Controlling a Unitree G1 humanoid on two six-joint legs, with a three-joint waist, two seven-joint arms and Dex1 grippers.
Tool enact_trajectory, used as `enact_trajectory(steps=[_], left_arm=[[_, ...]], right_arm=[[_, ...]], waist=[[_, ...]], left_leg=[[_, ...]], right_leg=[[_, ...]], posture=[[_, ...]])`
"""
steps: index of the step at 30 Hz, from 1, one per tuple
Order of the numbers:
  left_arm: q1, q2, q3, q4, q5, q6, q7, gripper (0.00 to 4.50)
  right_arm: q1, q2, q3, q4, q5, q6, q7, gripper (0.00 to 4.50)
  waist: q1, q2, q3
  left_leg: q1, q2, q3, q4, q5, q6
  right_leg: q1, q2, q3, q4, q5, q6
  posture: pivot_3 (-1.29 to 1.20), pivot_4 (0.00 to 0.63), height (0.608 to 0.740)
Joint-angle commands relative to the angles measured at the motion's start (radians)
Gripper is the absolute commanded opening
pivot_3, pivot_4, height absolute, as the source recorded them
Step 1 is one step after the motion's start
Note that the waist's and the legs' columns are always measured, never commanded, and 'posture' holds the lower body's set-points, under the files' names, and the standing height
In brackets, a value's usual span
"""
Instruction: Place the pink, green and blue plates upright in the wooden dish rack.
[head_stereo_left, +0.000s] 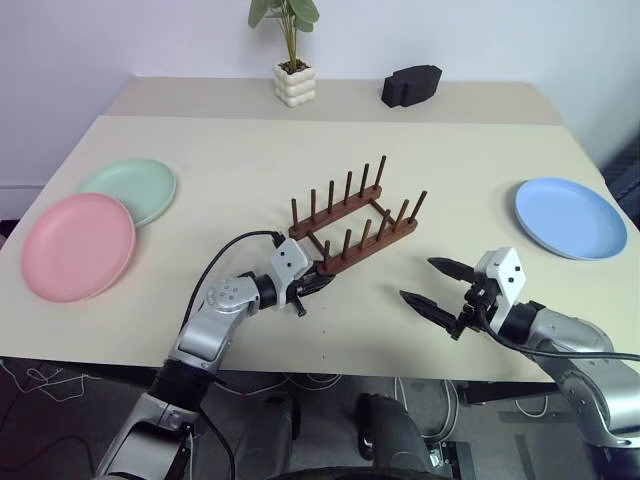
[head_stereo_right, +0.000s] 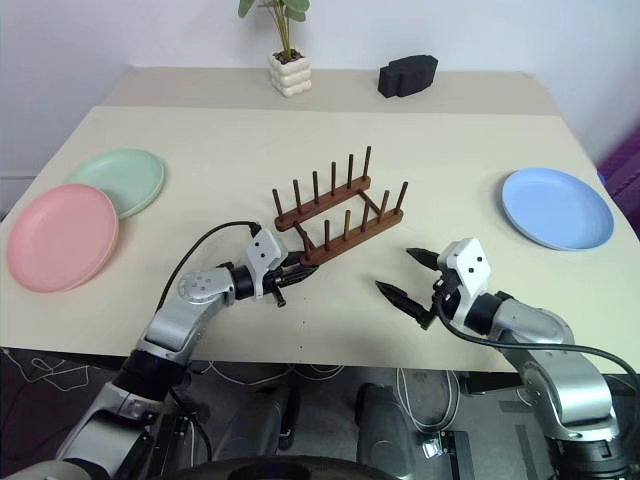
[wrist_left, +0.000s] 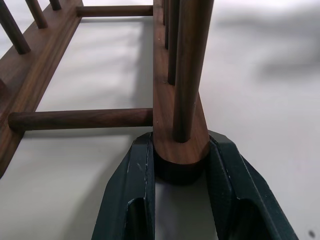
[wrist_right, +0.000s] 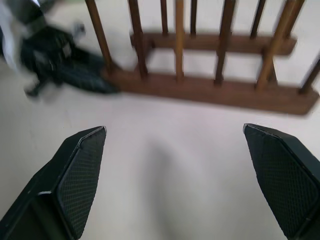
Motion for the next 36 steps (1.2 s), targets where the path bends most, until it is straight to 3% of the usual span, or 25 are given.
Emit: enact_trajectory(steps=[1,12,27,34,36], left_arm=[[-0.075,0.018,-0.007,0.124,-0.057,-0.034,-0.183,0.78],[-0.270,0.030,-0.040,0.416,-0.022,-0.206,-0.485,0.78],[-0.302,0.051,0.003,0.548,0.015,-0.294,-0.498,0.78],[-0.292,0.063,0.032,0.537,0.010,-0.281,-0.462,4.31],[-0.278,0.075,0.041,0.513,0.009,-0.255,-0.444,4.42]], right_arm=[[0.044,-0.033,-0.035,-0.055,-0.015,-0.007,0.007,4.50],[0.089,-0.016,-0.013,-0.087,-0.043,-0.019,-0.033,4.50],[0.074,-0.030,-0.011,-0.099,-0.038,-0.003,-0.029,4.50],[0.068,-0.032,-0.012,-0.094,-0.038,-0.001,-0.022,4.50],[0.073,-0.034,-0.018,-0.096,-0.036,0.000,-0.018,4.50]], waist=[[0.005,0.000,0.000],[0.000,-0.001,0.000],[-0.003,-0.001,0.000],[-0.003,-0.001,0.000],[-0.004,-0.001,0.000]], left_leg=[[0.000,0.000,0.000,0.000,0.000,0.000],[-0.001,-0.001,0.000,0.000,0.000,0.000],[-0.001,0.000,-0.001,0.000,0.000,0.000],[0.000,0.000,-0.001,0.001,0.000,0.000],[0.000,0.000,-0.001,0.001,0.000,0.000]], right_leg=[[0.000,0.000,0.000,0.000,0.000,0.000],[0.000,0.000,-0.001,0.000,0.002,-0.003],[0.000,0.000,-0.001,0.000,0.002,0.003],[0.000,0.000,-0.001,0.000,0.002,0.003],[0.000,0.001,-0.001,0.001,0.002,0.003]], posture=[[0.00,0.150,0.739],[0.00,0.150,0.739],[0.00,0.150,0.739],[0.00,0.150,0.739],[0.00,0.150,0.739]])
